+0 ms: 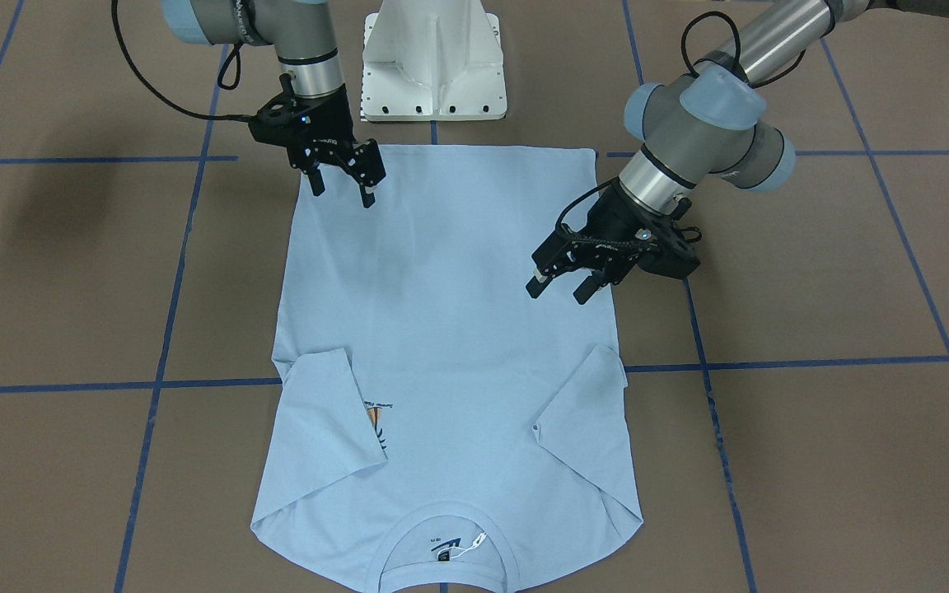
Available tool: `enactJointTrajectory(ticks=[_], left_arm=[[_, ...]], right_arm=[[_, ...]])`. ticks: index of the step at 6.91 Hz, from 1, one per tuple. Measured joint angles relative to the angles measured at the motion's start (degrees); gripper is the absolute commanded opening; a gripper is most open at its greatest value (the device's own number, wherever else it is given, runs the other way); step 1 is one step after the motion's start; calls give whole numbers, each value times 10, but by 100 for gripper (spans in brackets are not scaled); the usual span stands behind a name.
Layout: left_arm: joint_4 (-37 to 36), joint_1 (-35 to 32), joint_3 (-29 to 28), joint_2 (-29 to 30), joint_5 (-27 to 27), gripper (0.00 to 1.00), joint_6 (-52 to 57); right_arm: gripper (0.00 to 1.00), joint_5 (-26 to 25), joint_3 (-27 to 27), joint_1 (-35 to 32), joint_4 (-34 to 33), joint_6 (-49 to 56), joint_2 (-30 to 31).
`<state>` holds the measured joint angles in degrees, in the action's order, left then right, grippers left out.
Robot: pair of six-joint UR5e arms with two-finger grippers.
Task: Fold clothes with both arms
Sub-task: 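Move both grippers down to the shirt hem corners nearest the robot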
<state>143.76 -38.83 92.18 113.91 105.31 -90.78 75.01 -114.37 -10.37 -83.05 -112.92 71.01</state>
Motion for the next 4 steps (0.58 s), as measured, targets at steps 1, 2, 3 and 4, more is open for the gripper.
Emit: enactJointTrajectory(ticks=[1,2,3,4], left_arm=[[0,1,14,-12,0,98,0],[0,3,20,-17,-1,98,-1],[1,3,24,-19,-2,98,-2],[1,4,27,-21,-3,99,-2]], right_arm=[[96,-13,-10,33,-9,-51,18],[96,-16,-25,56,-25,-88,37],[93,-14,-35,75,-40,-117,50],[87,-13,-39,88,-47,-135,59]])
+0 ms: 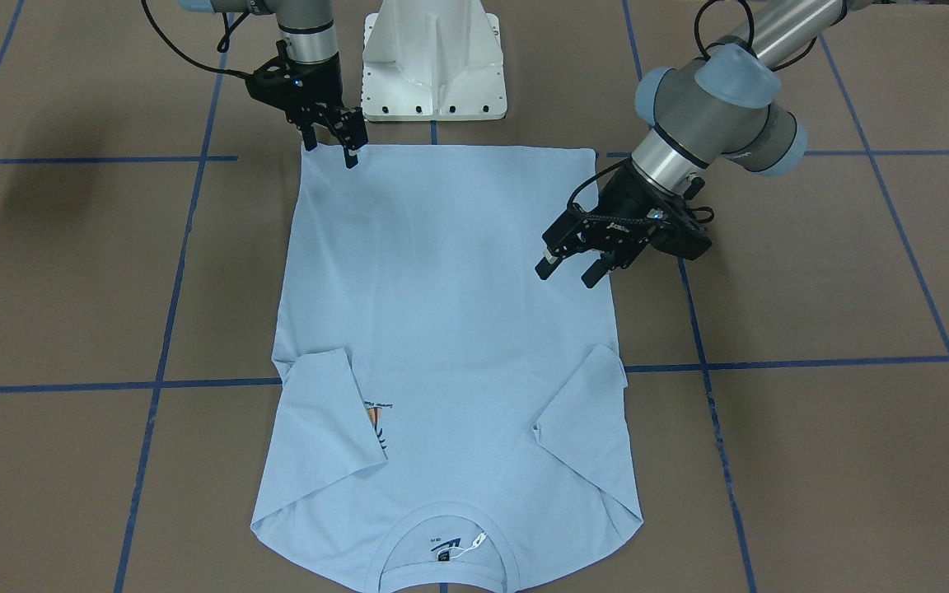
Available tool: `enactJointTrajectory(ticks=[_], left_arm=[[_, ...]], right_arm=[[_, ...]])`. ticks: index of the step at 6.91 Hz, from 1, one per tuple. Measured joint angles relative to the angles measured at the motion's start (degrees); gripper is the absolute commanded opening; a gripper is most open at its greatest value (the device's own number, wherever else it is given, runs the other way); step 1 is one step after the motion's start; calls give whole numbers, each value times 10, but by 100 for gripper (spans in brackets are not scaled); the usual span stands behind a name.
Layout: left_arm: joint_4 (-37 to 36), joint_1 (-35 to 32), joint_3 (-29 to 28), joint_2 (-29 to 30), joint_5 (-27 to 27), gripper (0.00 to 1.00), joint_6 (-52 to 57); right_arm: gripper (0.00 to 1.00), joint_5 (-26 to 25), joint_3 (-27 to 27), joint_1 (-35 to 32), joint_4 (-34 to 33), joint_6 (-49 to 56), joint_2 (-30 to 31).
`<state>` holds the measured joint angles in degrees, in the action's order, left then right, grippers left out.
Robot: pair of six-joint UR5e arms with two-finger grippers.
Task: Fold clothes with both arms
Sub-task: 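Move both grippers down to the shirt hem corners nearest the robot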
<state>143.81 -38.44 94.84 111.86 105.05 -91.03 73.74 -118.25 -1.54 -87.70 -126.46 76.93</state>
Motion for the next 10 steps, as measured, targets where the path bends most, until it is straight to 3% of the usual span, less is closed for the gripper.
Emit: enactJointTrajectory(ticks=[3,4,6,10], left_arm=[[0,1,2,0,-2,99,-2],[0,2,1,0,-2,99,-2],[0,3,-2,0,-3,99,-1],[1,3,0,1,-4,99,-1]], right_arm=[[69,14,-9,21,2,-20,34],[50,17,-13,22,2,-20,37],[0,19,-14,22,2,-20,39],[0,19,-15,20,-1,-15,40]])
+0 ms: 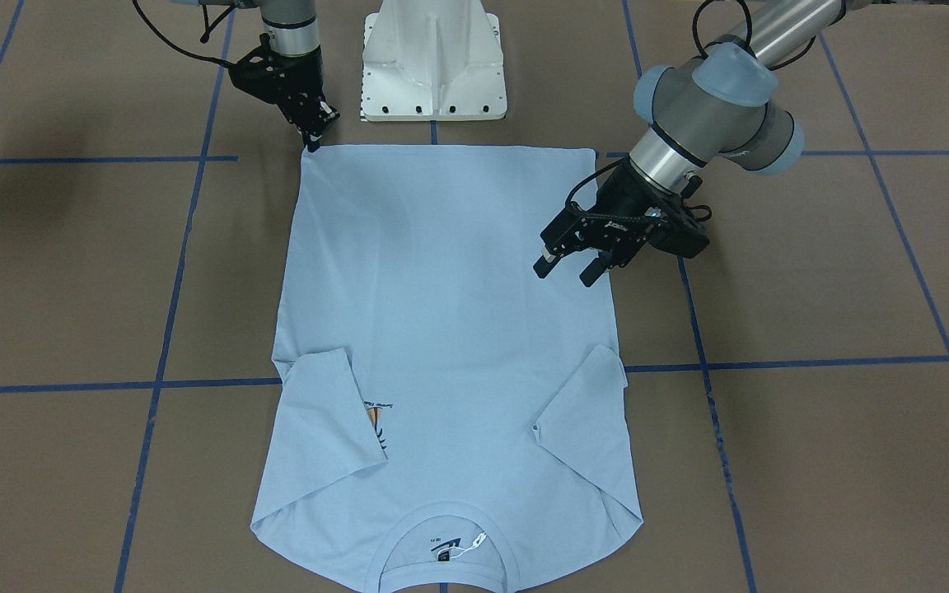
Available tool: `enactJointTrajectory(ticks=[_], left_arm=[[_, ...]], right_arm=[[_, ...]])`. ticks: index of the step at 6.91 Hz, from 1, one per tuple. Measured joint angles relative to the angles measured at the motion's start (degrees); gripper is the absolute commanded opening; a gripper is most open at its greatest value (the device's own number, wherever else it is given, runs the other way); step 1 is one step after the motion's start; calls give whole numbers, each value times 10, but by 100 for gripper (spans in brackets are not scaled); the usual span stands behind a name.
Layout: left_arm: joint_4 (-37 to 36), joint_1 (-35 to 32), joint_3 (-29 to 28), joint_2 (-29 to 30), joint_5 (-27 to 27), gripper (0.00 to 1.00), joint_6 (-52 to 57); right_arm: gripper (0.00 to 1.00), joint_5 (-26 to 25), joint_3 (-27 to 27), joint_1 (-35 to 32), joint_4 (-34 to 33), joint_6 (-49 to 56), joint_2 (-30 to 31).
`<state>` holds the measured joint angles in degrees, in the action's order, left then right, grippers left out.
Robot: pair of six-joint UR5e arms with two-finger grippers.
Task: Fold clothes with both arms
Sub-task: 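Move both grippers down to the shirt hem corners nearest the robot, then grasp the hem corners with both grippers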
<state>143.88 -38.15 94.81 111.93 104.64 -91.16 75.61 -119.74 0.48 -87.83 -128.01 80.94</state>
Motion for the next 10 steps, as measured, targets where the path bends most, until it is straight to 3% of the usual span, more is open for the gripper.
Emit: enactJointTrajectory(ticks=[3,5,7,8,10], left_arm=[[-1,26,25,-19,3,97,-57],[-26,91,118,-113,-21,94,-81],[-107,166,180,-178,-81,90,-94],[-170,195,207,-187,-98,80,-102],[-268,241,237,-193,-107,78,-127]], right_arm=[[0,0,-13,-3,-1,2,2],[0,12,-48,-6,-1,3,17],[0,27,-61,-7,0,4,24],[0,29,-62,-7,0,4,23],[0,30,-62,-7,1,5,23]])
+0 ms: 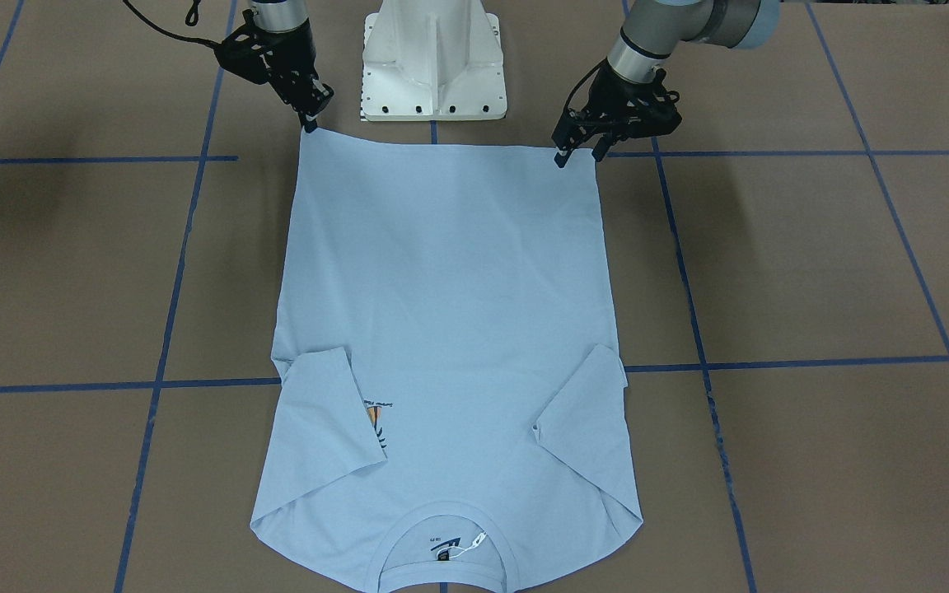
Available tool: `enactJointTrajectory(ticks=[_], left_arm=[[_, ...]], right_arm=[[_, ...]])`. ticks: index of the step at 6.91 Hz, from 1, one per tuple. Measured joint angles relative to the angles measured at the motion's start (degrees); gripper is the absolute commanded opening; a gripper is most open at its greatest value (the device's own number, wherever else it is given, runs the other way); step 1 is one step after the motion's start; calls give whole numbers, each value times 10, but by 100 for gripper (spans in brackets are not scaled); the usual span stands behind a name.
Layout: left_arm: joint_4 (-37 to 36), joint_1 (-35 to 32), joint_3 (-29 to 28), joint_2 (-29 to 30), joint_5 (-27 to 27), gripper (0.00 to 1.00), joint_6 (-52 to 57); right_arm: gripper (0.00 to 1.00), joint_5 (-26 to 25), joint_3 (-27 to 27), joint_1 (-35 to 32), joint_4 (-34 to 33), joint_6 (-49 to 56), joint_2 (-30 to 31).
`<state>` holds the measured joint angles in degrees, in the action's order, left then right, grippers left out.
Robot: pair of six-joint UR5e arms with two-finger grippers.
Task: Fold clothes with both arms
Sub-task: 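Grasp the hem corners with both grippers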
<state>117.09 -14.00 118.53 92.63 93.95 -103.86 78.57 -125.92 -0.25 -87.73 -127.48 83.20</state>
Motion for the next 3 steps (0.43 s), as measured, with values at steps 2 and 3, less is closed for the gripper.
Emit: enactJointTrajectory(ticks=[2,3], left_arm=[[-35,30,-6,-3,-1,77,-11],[-43,37,-12,-4,-1,73,-12]], right_arm=[[0,0,1,1,0,0,-1],[0,0,1,1,1,0,-2]])
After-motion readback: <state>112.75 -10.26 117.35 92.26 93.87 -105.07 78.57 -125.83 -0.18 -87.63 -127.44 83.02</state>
